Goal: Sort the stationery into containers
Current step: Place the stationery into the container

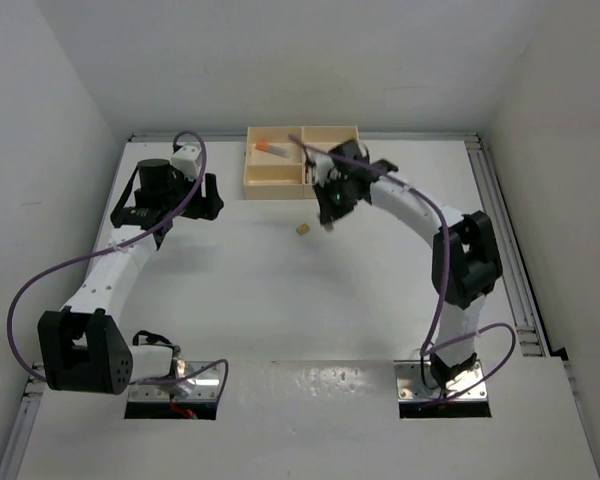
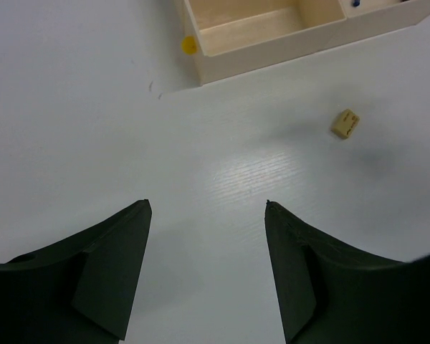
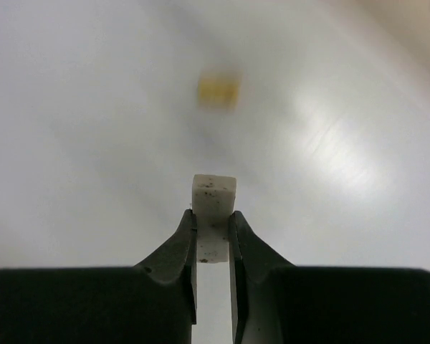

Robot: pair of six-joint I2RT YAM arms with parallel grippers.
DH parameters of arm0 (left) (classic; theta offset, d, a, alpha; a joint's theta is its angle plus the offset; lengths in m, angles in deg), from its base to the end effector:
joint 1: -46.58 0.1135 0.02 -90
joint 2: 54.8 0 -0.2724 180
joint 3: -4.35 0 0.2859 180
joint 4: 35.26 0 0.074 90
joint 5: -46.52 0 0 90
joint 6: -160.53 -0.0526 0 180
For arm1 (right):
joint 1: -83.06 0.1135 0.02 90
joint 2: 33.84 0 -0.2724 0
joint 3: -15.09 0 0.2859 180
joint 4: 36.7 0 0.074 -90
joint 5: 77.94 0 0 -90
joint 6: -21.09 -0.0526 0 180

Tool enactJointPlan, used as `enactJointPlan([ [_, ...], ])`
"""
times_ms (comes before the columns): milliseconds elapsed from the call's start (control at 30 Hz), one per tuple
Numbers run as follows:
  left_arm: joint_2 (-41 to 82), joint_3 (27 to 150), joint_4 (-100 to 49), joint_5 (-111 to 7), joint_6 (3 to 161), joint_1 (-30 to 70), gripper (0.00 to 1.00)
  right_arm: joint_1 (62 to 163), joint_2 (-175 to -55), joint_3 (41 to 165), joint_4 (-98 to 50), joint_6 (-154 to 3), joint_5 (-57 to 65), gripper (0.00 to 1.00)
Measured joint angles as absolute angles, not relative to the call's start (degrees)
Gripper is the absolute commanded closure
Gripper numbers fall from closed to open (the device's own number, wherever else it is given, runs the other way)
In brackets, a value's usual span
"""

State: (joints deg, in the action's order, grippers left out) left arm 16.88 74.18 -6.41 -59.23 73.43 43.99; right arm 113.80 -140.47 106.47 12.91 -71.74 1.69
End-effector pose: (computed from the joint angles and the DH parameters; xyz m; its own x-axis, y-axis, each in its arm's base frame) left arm 0.3263 -0.0291 0.2992 -0.5234 -0.0251 -0.8517 0.2505 0.9509 -0.1819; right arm 0.3623 0.2265 0.1855 -0.8052 -0.4223 -0.4163 -0.5294 0.8282 0.1837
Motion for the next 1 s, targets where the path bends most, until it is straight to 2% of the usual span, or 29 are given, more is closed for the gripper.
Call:
enactJointPlan([
  [100,17.9,74.2,-6.9,-60.5,73.1,44.4,0.29,109.3,-144.5,121.0,7.7,-71.3,-0.8,1.0],
  [167,18.8,74.2,-7.2,-61.0,72.9,44.6,0.29,107.4,-144.6,124.8,1.6,-71.1,-1.8,1.0],
  [300,20.3,74.6,-7.3,-61.7,72.5,45.3,0.29,107.8,-147.0,126.9,-10.5,-70.9,-2.1,1.0],
  [467,22.1,74.9,-7.4,-62.1,72.5,46.1,0.29,109.4,-158.9,135.7,-20.6,-73.3,-1.6,1.0],
  [767,23.2,74.9,-7.4,-63.3,72.2,48.6,0.29,110.7,-166.8,136.0,-24.2,-75.6,-1.4,1.0],
  [833,23.3,74.9,-7.4,-63.6,72.1,48.7,0.28,110.8,-166.8,135.8,-25.1,-75.6,-1.4,0.92],
  [867,23.4,74.9,-7.4,-63.8,72.0,48.7,0.26,111.0,-166.8,135.8,-25.6,-75.5,-1.3,0.8],
  [1000,23.9,74.9,-7.4,-64.6,71.5,48.9,0.21,111.0,-167.0,135.8,-26.7,-75.0,-1.2,0.64],
])
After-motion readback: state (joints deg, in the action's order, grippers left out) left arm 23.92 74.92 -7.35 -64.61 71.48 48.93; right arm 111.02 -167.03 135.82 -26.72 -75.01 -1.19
